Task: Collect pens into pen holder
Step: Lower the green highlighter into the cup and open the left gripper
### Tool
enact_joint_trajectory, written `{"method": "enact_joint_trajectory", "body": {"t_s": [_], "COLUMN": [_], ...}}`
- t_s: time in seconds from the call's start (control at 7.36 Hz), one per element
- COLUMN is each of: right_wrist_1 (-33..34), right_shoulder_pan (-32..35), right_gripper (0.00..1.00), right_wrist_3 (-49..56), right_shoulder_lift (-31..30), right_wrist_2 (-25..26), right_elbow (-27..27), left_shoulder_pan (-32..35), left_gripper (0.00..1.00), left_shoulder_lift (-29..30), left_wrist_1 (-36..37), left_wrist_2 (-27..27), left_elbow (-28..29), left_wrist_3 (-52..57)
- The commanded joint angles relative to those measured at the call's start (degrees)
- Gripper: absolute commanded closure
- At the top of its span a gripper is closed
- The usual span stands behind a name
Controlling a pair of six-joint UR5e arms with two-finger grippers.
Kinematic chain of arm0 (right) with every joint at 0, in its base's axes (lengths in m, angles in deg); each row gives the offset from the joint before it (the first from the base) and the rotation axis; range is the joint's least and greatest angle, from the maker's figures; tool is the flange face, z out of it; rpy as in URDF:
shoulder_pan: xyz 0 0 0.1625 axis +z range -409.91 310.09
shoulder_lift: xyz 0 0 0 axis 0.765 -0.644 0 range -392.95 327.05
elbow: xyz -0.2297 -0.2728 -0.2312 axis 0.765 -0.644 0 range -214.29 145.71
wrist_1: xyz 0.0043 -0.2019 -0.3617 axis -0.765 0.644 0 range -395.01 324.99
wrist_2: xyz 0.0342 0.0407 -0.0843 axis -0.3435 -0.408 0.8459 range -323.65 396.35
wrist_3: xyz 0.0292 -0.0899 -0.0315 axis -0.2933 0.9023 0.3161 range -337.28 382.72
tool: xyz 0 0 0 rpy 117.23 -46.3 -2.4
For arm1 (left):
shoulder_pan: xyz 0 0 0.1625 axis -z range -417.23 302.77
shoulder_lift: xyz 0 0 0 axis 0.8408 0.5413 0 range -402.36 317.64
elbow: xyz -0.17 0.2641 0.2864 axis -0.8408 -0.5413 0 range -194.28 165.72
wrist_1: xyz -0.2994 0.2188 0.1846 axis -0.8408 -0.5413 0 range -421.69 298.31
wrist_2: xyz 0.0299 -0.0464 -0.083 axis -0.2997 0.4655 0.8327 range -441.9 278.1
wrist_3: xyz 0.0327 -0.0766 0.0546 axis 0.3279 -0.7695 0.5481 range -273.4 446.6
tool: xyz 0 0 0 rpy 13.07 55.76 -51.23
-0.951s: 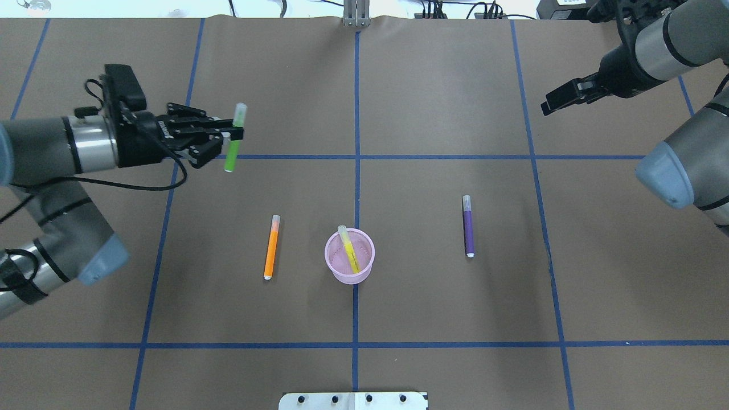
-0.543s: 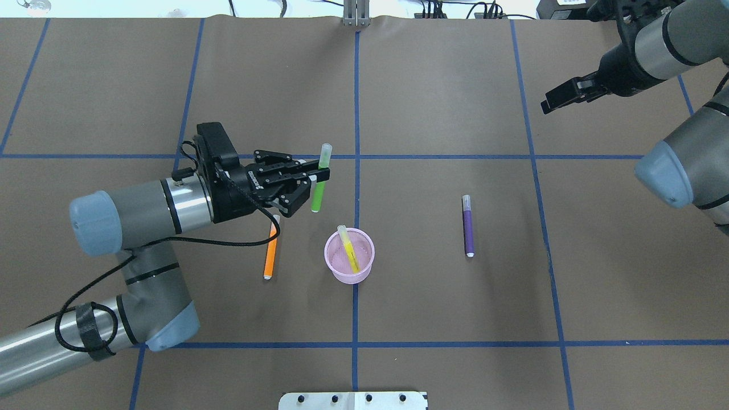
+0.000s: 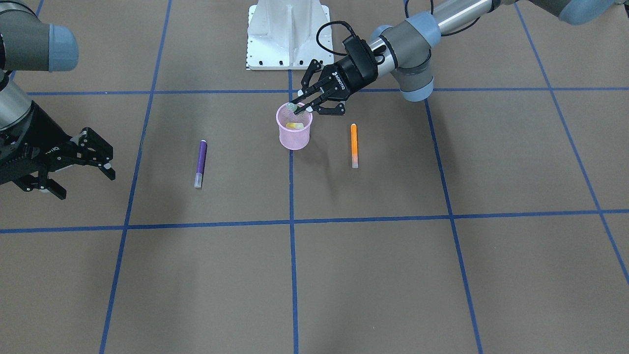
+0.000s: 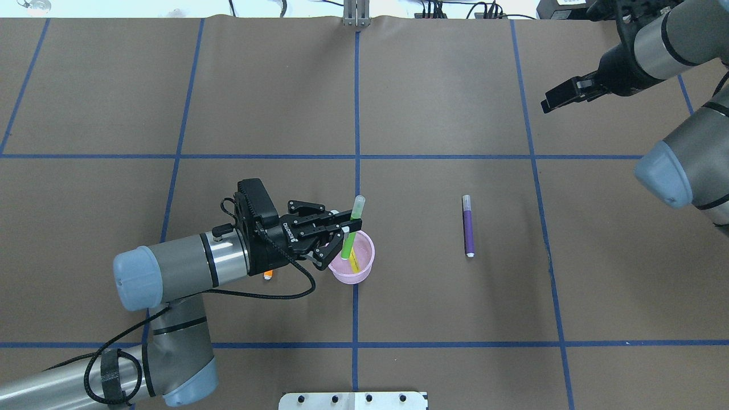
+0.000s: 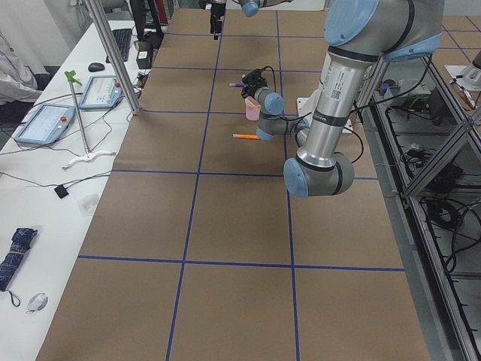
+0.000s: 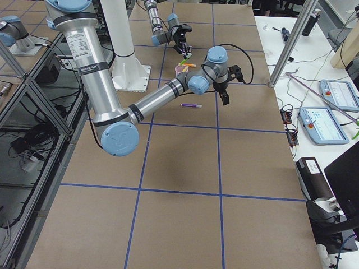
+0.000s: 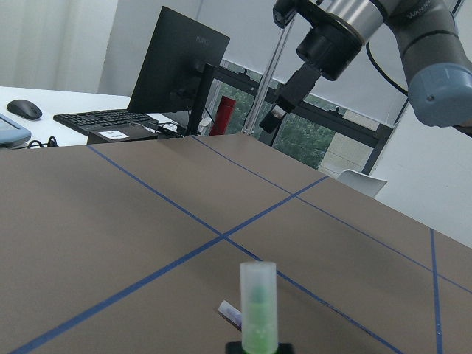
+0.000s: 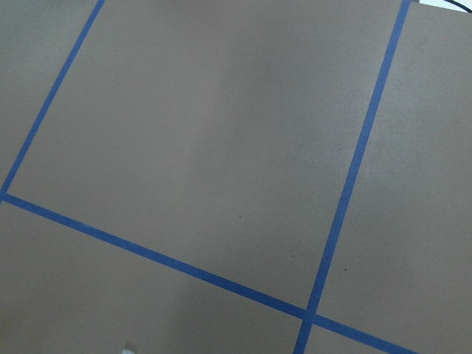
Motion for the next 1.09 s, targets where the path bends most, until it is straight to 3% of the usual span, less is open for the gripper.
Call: {"method": "enact_joint_trajectory", "body": {"t_s": [0.0, 0.14, 0.27, 0.68, 0.95], "right_wrist_1": [0.0, 0.0, -0.09, 0.0, 0.0], "right_shoulder_pan": [-0.01, -0.01, -0.01, -0.01, -0.01], "right_gripper": [0.0, 0.0, 0.0, 0.0, 0.0], "right_wrist_3": [-0.19, -0.27, -0.27, -0.36, -0.45], "right_shoulder_lift": [0.01, 0.01, 0.01, 0.01, -0.07], "right_wrist_2": [0.01, 0.01, 0.01, 0.01, 0.01], "right_elbow": [-0.04, -0.04, -0.04, -0.04, 0.05], "left_shoulder_pan": [-1.08, -1.08, -1.08, -0.38, 3.64], "left_gripper": [0.57, 0.08, 0.01, 0.01, 0.02], "left_shoulder_lift": [0.06, 0.06, -0.03, -0.11, -2.2], "left_wrist_1": [-0.07, -0.07, -0.07, 1.15, 9.28], "left_wrist_2": [-1.13, -1.13, -1.13, -0.52, 3.32], "left_elbow": [0.61, 0.87, 0.88, -0.26, -4.28], "left_wrist_3": [0.95, 1.04, 1.04, 0.87, 0.78]}}
